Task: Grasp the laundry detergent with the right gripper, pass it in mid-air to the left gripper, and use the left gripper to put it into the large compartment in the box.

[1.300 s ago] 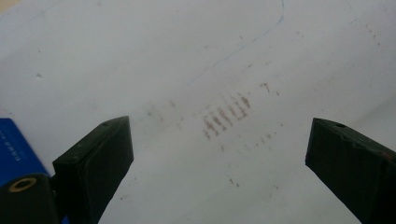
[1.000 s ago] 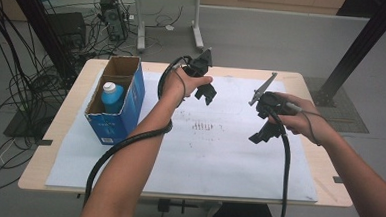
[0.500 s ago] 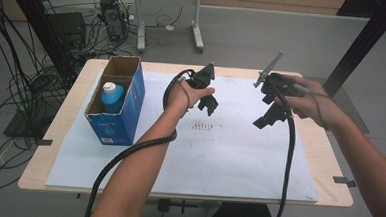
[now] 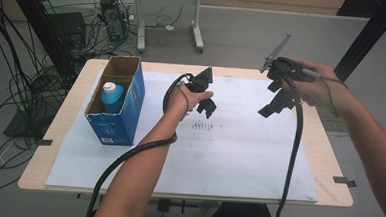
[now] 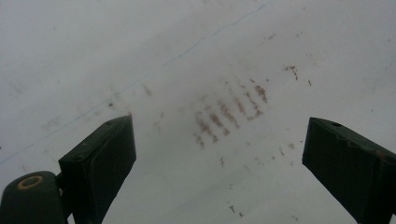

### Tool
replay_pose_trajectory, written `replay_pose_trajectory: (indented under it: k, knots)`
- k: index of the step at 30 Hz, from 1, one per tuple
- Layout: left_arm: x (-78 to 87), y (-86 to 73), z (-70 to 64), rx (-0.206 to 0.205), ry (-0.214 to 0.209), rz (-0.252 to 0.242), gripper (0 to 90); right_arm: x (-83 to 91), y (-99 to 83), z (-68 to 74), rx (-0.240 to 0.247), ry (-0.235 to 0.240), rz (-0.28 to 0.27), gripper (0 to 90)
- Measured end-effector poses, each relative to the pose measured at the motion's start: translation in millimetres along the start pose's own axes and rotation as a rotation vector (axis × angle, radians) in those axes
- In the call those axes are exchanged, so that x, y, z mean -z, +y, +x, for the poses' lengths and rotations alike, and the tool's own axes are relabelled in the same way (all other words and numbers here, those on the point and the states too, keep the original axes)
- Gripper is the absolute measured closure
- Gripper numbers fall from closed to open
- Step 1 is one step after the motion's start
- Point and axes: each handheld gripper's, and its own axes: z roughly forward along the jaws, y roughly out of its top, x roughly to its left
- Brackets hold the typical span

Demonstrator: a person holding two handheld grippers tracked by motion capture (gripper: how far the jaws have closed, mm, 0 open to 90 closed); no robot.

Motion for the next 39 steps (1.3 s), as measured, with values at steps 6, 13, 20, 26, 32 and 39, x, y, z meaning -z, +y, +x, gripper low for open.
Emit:
replay_pose_trajectory:
  k: [6,13,20,26,32,39]
  knots:
    - [-1.4,1.5,0.4,0.004,0.022,-0.004,11.3,5.5,2.9,1.9,0.013,-0.007,0.003,4.1]
    - [1.6,1.0,0.7,0.002,0.014,-0.014,11.3,5.4,4.0,3.0,0.019,-0.009,0.001,4.1]
    - [5.1,-1.0,0.7,0.008,-0.002,-0.023,11.1,5.6,4.9,4.6,0.021,-0.015,0.001,4.1]
    - [6.9,-1.6,-0.2,0.008,-0.003,-0.03,11.2,4.9,6.0,6.2,0.025,-0.016,0.007,4.1]
    - [6.7,-2.7,-0.4,0.009,-0.002,-0.031,11.2,5.2,5.5,7.1,0.024,-0.016,0.005,4.1]
    - [6.0,-3.5,-3.2,0.007,-0.012,-0.03,11.3,3.7,4.9,8.4,0.023,-0.014,0.005,4.1]
